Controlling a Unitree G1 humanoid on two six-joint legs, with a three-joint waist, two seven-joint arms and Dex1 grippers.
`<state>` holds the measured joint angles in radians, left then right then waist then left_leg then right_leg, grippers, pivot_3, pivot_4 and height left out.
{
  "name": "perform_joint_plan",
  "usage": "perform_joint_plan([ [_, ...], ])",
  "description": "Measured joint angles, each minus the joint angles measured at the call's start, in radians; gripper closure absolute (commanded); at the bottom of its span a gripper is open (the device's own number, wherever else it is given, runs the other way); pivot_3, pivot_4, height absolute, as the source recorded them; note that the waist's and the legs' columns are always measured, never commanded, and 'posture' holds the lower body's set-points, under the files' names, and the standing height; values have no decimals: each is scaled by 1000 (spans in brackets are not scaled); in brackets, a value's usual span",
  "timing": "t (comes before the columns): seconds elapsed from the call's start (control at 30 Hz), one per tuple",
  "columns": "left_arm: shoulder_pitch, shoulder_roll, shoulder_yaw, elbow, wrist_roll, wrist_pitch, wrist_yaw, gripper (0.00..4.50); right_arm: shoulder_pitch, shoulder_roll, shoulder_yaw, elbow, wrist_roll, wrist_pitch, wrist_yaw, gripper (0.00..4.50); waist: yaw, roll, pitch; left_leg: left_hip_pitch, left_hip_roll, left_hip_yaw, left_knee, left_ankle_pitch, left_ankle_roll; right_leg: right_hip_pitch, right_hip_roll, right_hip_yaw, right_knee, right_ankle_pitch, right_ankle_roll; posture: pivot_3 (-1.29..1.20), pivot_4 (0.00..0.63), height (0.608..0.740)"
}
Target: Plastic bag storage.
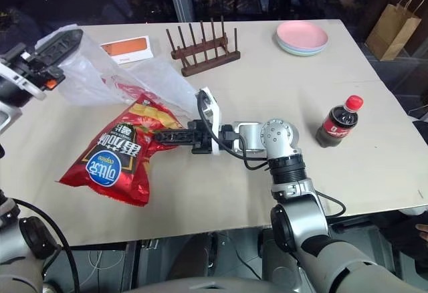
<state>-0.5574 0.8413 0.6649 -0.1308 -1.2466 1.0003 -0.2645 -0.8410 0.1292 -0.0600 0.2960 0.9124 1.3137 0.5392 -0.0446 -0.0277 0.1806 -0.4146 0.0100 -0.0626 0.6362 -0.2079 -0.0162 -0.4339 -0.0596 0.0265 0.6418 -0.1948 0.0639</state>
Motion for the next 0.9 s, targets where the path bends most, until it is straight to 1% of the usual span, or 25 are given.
perform_joint_plan([
  [0.07, 19, 2, 5, -12, -20, 7, -2, 4500, -1, 0, -1, 43, -9, -22, 0, 4437, 0, 0, 0, 0, 0, 0, 0, 0, 0, 0, 0, 0, 0, 0, 0, 0, 150, 740],
  [0.33, 202, 37, 59, -119, -103, 27, -85, 4500, -63, 1, -52, 194, -18, -78, -7, 4437, -1, 0, 0, 0, 1, 0, 0, 0, 0, 0, 1, 0, 0, 0, 0, 0, 150, 740],
  [0.43, 281, 60, 84, -145, -138, 42, -133, 4500, -77, 2, -101, 285, -20, -110, -44, 4437, 0, 0, 0, 0, 1, 0, 0, 0, 0, 0, 1, 0, 0, 0, 0, 0, 150, 740],
  [0.53, 409, 76, 132, -186, -186, 74, -191, 4500, -109, 3, -175, 395, -23, -168, -104, 4437, -4, 1, 1, 0, 1, 1, 0, 0, 0, 0, 1, 1, -1, 0, 0, 0, 150, 740],
  [0.7, 548, 94, 186, -225, -245, 106, -258, 4500, -172, 9, -239, 482, -24, -227, -161, 4437, -12, 1, 1, 0, 4, 1, -1, 0, 0, 0, 3, 1, -2, -1, -1, 0, 150, 740],
  [0.8, 641, 102, 212, -262, -241, 108, -313, 4500, -178, 10, -273, 521, -27, -249, -185, 4437, -19, 1, 1, 0, 4, 1, -1, 0, 0, 0, 3, 1, -3, -1, -2, 0, 150, 740],
  [0.9, 713, 100, 210, -311, -199, 100, -346, 4500, -179, 10, -295, 544, -28, -253, -201, 4437, -23, 2, 1, 0, 5, 1, -2, 0, 0, -1, 4, 1, -3, -2, -3, 0, 150, 740],
])
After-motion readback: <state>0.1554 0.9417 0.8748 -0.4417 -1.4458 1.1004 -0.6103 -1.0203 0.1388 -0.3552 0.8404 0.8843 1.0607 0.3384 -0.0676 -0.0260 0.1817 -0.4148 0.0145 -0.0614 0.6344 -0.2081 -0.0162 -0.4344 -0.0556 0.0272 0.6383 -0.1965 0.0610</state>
